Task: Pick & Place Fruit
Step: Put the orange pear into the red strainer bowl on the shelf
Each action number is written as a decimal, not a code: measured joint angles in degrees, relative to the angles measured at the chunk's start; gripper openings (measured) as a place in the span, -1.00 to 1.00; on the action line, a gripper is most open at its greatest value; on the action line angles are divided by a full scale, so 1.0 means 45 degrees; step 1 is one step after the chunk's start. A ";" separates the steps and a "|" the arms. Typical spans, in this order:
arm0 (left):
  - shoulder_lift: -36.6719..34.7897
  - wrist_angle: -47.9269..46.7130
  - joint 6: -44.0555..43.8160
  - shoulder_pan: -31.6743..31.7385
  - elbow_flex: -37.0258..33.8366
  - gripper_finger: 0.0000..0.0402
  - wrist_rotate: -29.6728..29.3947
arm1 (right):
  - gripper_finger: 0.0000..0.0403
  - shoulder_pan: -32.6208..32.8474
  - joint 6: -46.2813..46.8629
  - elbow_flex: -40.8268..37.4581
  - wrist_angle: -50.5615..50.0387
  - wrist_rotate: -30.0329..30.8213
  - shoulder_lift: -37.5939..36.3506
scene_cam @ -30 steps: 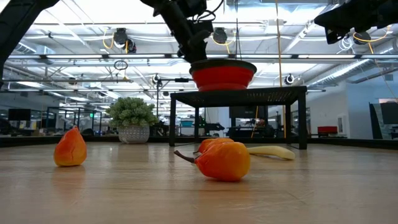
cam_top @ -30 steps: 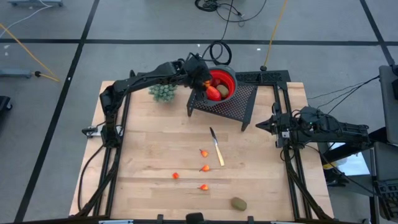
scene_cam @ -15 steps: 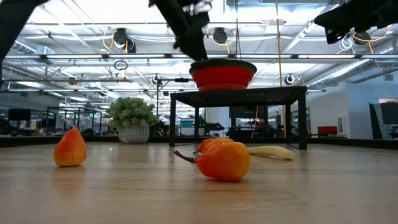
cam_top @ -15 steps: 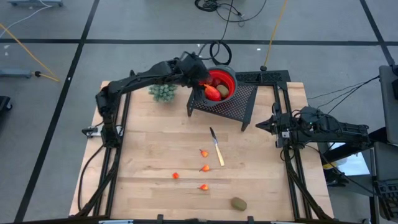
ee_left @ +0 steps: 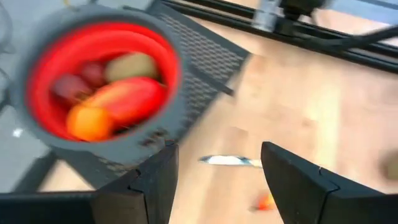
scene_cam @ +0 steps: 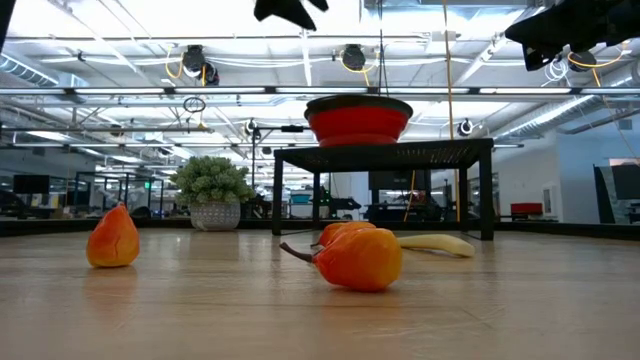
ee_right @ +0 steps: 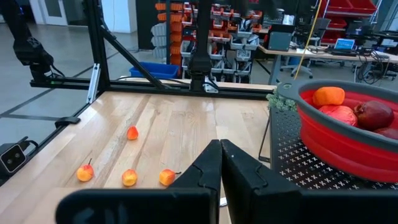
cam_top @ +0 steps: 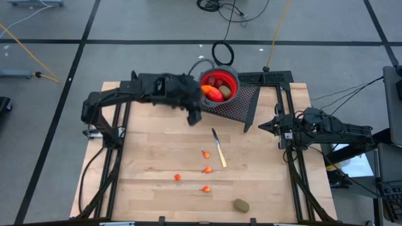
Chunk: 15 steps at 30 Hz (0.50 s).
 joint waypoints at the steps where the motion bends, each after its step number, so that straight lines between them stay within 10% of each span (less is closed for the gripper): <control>1: -0.0005 -0.0130 -0.0269 -0.0317 0.0000 0.14 0.0000 | -0.98 0.0003 0.0000 -0.0002 -0.0002 0.0000 -0.0003; 15: 0.0508 -0.1518 -0.4564 -0.3475 -0.0010 0.14 -0.1326 | -0.98 -0.0001 0.0000 -0.0002 0.0002 0.0000 -0.0004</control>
